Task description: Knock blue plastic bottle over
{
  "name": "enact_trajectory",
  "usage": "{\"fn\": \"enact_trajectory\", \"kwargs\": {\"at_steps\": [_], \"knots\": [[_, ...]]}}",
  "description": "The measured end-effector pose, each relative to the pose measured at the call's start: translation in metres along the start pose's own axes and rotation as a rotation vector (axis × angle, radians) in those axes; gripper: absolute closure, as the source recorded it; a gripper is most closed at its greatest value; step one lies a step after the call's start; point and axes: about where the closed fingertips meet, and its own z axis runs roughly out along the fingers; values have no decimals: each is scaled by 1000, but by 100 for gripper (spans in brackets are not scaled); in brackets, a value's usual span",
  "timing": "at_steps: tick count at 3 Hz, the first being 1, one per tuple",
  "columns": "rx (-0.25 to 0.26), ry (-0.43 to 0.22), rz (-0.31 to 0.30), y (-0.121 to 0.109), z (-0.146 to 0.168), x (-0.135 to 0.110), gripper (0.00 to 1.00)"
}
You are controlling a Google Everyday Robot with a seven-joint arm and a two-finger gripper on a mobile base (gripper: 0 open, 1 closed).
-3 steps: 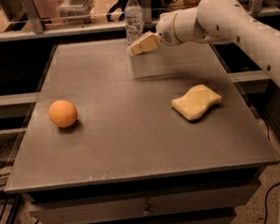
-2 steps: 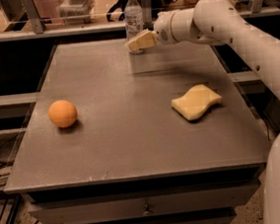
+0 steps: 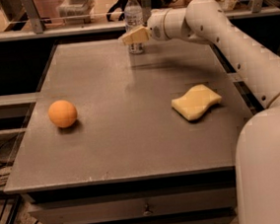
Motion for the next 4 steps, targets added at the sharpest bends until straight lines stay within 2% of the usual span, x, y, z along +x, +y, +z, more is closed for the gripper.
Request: {"fn": "enact_trajectory", "kwargs": {"at_steps": [1, 2, 3, 4], "knots": [[-27, -16, 1, 1, 17, -4, 0], [-63, -23, -15, 7, 30, -10, 18], [-68, -8, -37, 10, 31, -12, 41], [-29, 42, -84, 4, 13, -15, 64]]}}
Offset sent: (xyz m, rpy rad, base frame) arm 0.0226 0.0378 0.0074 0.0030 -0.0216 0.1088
